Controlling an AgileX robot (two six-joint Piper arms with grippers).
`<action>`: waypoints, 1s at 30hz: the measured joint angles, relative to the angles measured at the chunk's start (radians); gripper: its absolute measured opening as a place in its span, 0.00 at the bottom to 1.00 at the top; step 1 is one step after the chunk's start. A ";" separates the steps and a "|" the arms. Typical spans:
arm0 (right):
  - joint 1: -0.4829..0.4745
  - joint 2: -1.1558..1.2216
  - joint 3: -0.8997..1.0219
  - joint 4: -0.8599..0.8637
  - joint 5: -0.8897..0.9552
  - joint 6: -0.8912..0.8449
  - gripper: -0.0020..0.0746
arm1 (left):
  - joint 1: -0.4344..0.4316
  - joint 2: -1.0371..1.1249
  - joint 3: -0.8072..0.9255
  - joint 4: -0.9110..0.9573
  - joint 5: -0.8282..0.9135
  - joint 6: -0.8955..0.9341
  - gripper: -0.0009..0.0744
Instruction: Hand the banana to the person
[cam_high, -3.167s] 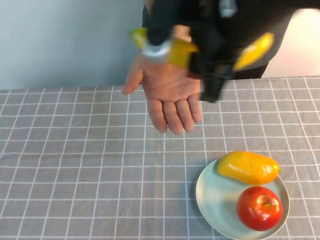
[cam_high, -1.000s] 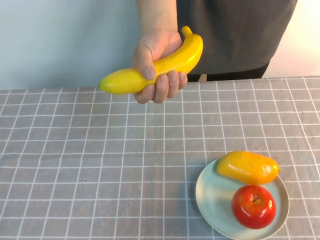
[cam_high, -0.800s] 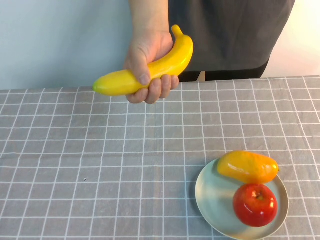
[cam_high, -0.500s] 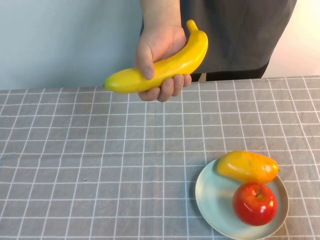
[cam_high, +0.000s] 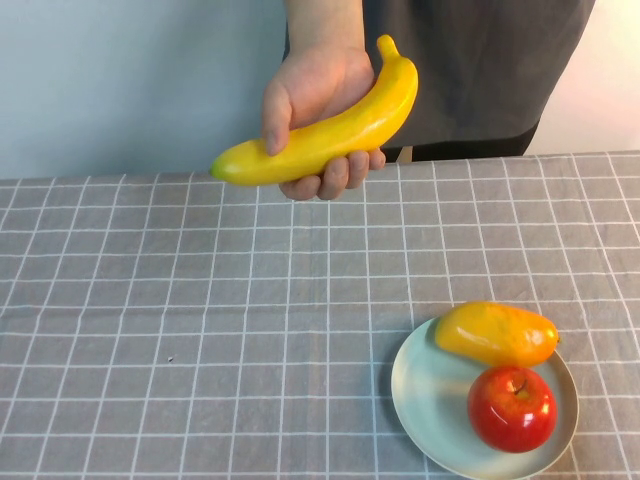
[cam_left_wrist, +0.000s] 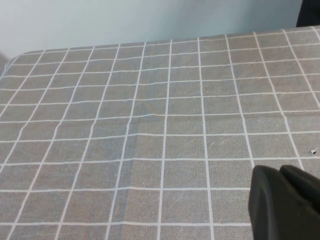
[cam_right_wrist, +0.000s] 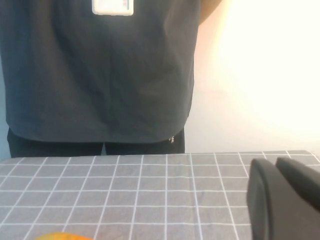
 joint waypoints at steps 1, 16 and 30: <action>0.000 0.000 0.000 -0.002 0.000 -0.003 0.02 | 0.000 0.000 0.000 0.000 0.000 0.000 0.01; 0.000 0.000 0.000 0.403 0.368 -0.520 0.02 | 0.000 0.000 0.000 0.000 0.000 0.000 0.01; 0.000 0.000 0.000 0.403 0.368 -0.520 0.02 | 0.000 0.000 0.000 0.000 0.000 0.000 0.01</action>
